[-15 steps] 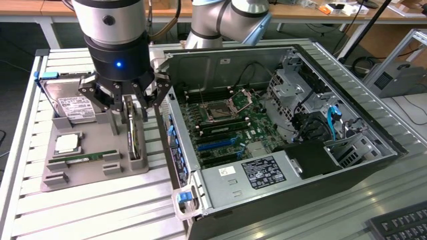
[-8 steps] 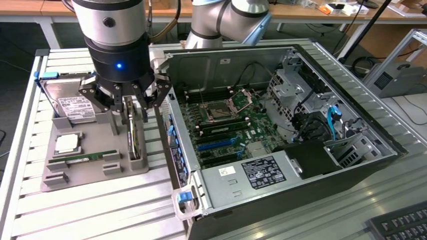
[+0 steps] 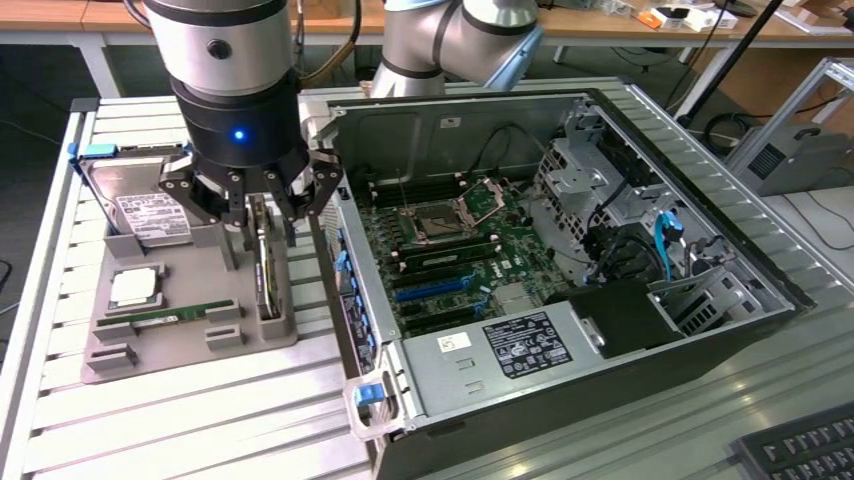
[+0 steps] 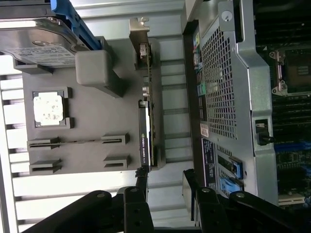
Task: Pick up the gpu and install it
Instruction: 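Pick up the gpu and move the gpu toward the slot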
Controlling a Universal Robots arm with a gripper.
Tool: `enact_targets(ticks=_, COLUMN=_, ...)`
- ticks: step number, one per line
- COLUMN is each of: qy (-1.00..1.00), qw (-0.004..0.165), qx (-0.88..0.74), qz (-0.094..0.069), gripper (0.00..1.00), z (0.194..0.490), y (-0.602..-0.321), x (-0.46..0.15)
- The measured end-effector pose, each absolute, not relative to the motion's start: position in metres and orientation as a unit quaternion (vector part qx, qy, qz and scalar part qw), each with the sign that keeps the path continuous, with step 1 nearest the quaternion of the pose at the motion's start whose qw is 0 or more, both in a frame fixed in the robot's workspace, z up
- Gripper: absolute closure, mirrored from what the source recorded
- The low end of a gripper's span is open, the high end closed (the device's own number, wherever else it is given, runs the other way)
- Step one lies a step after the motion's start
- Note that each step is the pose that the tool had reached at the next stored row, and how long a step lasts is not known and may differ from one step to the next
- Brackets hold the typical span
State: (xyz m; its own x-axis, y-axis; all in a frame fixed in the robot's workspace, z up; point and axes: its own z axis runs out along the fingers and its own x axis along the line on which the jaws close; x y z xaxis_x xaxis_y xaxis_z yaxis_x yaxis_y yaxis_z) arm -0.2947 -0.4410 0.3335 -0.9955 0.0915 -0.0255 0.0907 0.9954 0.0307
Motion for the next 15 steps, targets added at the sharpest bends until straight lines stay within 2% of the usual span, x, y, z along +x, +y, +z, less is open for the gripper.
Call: enact_targets(ticks=15, qy=0.999, qw=0.013, qx=0.046, qz=0.015, gripper=0.58, z=0.3283, y=-0.441, x=-0.2947)
